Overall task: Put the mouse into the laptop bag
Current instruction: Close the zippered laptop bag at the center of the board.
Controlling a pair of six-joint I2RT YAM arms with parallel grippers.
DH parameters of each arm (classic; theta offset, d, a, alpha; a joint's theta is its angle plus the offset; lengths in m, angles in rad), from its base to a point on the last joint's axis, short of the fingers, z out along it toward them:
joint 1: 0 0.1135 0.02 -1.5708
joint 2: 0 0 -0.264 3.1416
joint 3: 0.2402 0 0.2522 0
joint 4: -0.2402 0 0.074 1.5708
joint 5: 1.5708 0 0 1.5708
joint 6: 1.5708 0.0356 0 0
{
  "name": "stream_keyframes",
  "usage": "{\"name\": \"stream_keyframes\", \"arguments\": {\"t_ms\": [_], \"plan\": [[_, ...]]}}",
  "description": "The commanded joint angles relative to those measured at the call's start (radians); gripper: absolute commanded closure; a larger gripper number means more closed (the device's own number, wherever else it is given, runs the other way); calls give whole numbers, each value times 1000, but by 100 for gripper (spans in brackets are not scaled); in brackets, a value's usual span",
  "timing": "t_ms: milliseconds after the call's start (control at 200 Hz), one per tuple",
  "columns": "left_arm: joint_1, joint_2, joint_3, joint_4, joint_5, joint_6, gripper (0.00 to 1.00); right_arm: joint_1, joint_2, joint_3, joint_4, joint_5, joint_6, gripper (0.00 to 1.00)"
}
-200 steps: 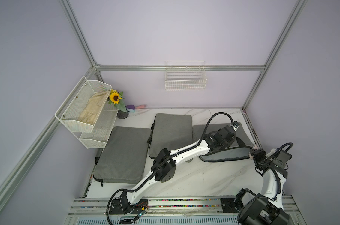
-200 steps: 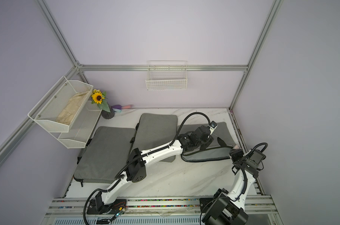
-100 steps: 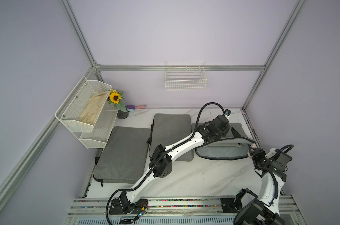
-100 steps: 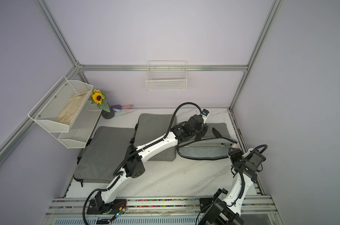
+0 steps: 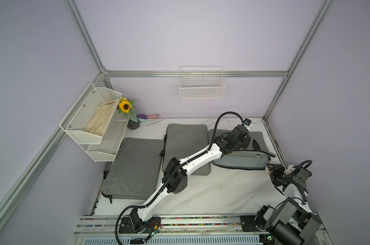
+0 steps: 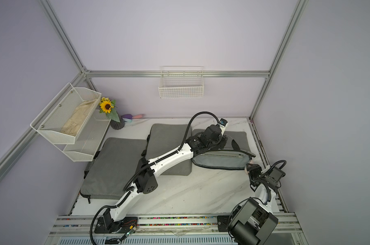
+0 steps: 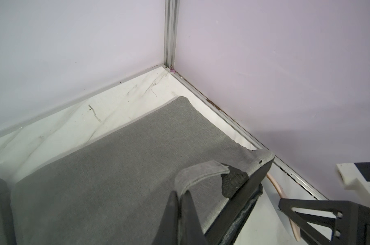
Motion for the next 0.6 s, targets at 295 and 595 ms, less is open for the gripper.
{"name": "stream_keyframes", "arguments": {"t_ms": [295, 595], "plan": [[-24, -90, -45, 177, 160, -118, 100, 163, 105, 84, 80, 17, 1, 55], [-27, -98, -79, 175, 137, -101, 100, 175, 91, 80, 66, 198, 28, 50]]}}
